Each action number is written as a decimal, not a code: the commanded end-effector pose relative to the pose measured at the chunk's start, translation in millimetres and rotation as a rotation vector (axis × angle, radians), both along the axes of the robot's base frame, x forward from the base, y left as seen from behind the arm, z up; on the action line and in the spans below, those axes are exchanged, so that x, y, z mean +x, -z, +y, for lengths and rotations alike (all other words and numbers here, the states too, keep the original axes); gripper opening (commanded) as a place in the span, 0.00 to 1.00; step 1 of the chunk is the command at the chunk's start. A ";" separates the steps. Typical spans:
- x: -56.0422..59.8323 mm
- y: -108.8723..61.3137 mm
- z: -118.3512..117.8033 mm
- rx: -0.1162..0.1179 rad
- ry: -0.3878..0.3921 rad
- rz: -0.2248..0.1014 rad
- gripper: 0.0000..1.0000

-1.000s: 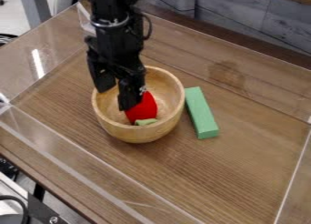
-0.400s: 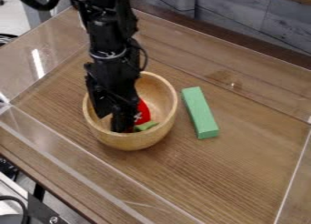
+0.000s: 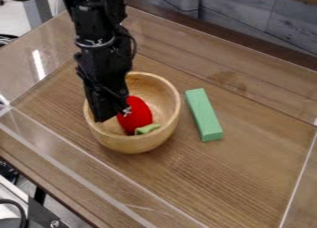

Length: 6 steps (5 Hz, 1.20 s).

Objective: Move the red fruit to the left

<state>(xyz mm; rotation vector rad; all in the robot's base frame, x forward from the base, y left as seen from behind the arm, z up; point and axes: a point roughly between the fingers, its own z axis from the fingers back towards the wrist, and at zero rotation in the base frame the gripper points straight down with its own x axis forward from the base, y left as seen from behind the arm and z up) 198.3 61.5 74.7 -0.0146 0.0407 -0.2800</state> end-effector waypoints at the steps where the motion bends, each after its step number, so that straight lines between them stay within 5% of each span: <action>1: 13.8 -16.2 -0.9 -0.002 -0.060 -0.052 0.00; 3: 23.0 -42.2 -7.2 -0.041 -0.036 -0.071 0.00; 5: 27.0 -47.2 -17.7 -0.056 0.005 -0.076 0.00; 6: 26.1 -37.8 -15.3 -0.061 0.074 -0.074 1.00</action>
